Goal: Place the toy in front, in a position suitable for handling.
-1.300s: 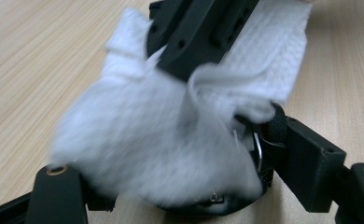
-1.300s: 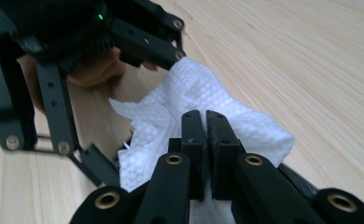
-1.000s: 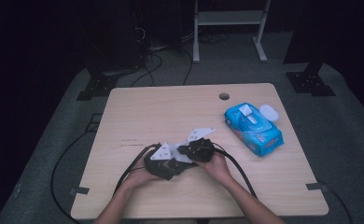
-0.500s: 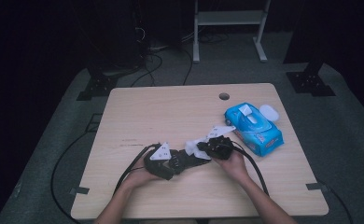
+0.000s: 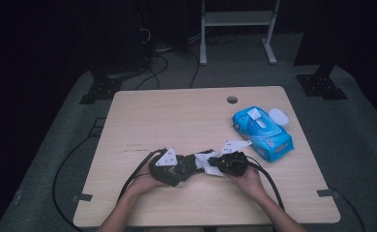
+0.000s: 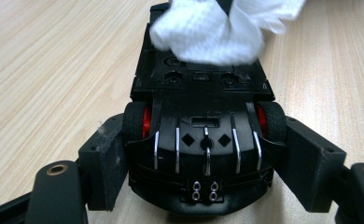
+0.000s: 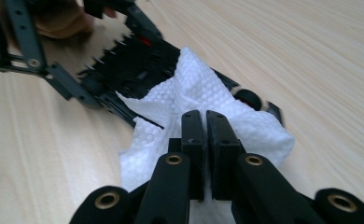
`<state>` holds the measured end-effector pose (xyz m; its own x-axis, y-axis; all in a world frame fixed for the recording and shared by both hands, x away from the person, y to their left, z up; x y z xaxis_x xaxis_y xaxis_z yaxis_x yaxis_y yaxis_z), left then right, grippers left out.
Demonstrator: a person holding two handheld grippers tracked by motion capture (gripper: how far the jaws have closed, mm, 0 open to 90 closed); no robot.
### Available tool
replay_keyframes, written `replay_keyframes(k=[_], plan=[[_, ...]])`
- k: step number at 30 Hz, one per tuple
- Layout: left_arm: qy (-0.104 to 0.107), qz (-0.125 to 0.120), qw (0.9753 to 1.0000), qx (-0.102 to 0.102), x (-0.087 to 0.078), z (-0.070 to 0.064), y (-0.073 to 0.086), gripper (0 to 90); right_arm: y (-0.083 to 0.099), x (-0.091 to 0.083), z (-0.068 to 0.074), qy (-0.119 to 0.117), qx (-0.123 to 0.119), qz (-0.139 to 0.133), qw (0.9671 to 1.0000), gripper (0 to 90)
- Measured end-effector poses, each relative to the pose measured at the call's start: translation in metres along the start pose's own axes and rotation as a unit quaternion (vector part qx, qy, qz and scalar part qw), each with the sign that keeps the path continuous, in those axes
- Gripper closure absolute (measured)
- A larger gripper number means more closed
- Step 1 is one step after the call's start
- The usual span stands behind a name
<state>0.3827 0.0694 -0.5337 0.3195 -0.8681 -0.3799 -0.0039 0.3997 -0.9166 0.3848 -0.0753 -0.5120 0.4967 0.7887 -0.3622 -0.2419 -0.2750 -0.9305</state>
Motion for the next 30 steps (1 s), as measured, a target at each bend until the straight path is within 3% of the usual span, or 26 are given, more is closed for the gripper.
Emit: replay_keyframes(k=[6, 7, 19, 25, 30], plan=[[0.002, 0.000, 1.0000, -0.001, 0.000, 0.001, 0.001, 24.6, -0.007, 0.012, 0.012, -0.019, -0.011, -0.008, 0.9997, 86.1], [0.002, -0.002, 1.0000, -0.001, 0.000, 0.001, 0.001, 24.6, -0.007, 0.012, 0.009, -0.013, -0.017, -0.007, 0.9997, 86.1], [0.001, -0.004, 1.0000, 0.001, 0.000, 0.001, 0.000, 24.6, 0.011, -0.018, -0.021, 0.025, 0.006, 0.002, 0.9997, 86.0], [0.002, -0.003, 1.0000, 0.004, 0.000, 0.001, 0.000, 24.6, 0.005, -0.010, -0.034, 0.038, 0.022, -0.006, 0.9990, 86.0], [0.002, -0.003, 1.0000, 0.006, 0.000, 0.001, 0.000, 24.6, -0.006, 0.006, -0.037, 0.036, 0.029, -0.012, 0.9988, 86.0]])
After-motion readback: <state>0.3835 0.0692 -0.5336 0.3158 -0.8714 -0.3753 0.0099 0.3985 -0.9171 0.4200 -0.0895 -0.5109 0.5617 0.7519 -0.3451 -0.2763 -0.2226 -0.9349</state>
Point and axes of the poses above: each handheld gripper's, and its own axes: x roughly forward along the jaws, y roughly out of its underside, z roughly to its left, the point moved 9 cm from there along x, roughly forward along the jaws, and after that the axes turned 15 degrees about -z, right-handed, at the moved point
